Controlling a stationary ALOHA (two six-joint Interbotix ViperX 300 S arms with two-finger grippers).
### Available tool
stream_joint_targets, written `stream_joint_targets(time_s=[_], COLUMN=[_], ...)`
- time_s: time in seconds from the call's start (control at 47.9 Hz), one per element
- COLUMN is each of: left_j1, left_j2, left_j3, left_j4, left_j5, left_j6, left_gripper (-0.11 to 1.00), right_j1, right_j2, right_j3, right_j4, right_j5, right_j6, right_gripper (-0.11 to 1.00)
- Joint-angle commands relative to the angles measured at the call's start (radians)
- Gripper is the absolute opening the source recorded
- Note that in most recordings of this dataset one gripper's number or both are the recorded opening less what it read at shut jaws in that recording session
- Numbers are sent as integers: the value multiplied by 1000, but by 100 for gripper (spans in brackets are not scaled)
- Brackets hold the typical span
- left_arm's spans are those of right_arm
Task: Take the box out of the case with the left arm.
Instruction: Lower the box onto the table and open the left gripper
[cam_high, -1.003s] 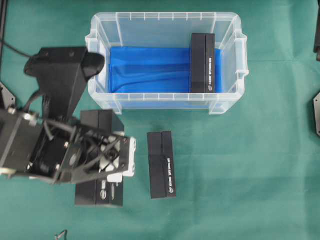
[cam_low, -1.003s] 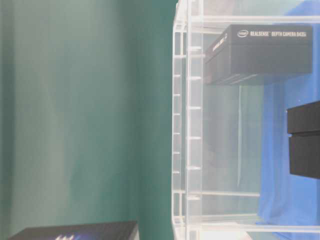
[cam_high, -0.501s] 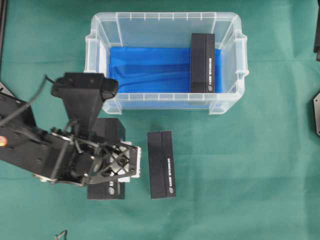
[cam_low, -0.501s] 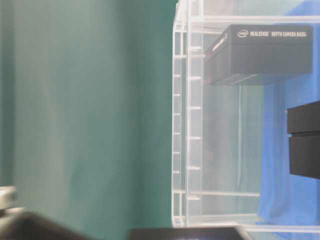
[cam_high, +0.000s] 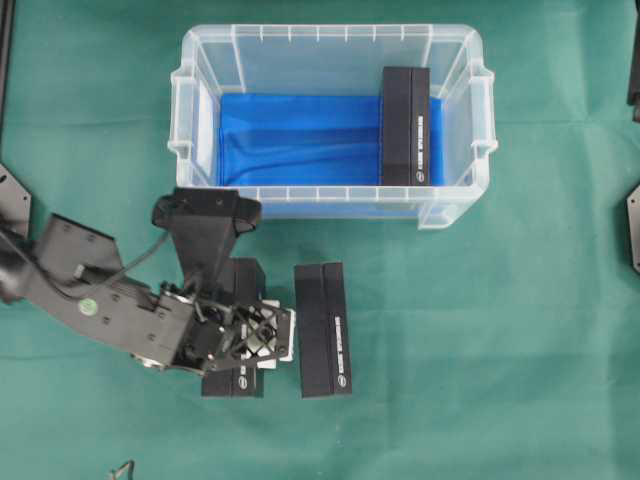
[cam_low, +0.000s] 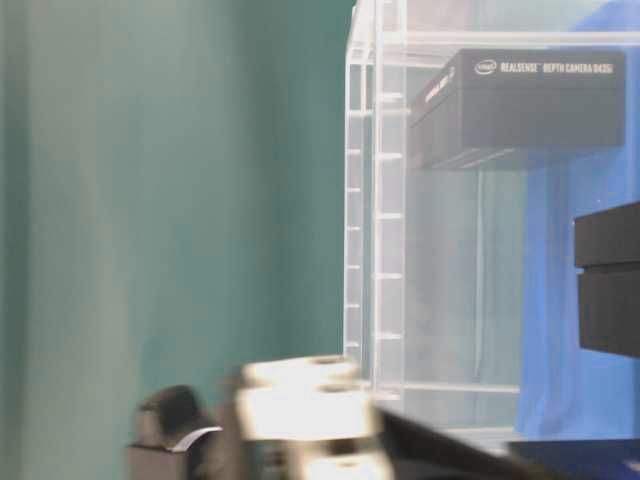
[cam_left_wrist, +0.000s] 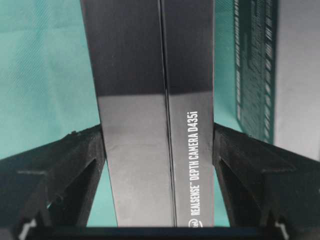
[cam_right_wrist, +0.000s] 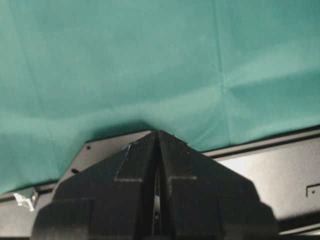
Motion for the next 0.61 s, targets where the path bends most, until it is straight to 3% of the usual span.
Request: stream_joint_targets(time_s=[0.0, 0.146, 0.585], left_j1=[0, 0, -2], left_j2=[-2, -2, -17], left_j3=[5, 46, 75], left_j4=[5, 5, -9], left_j5=[-63, -155, -155], left_j6=[-2, 0, 2], left_gripper=[63, 63, 63], right_j1=[-2, -2, -2], right_j2=[2, 2, 2], right_j3=[-12, -12, -14], right_j4=[2, 2, 3], right_j5=[0, 0, 0], right_j6=[3, 5, 8], right_gripper=[0, 0, 0])
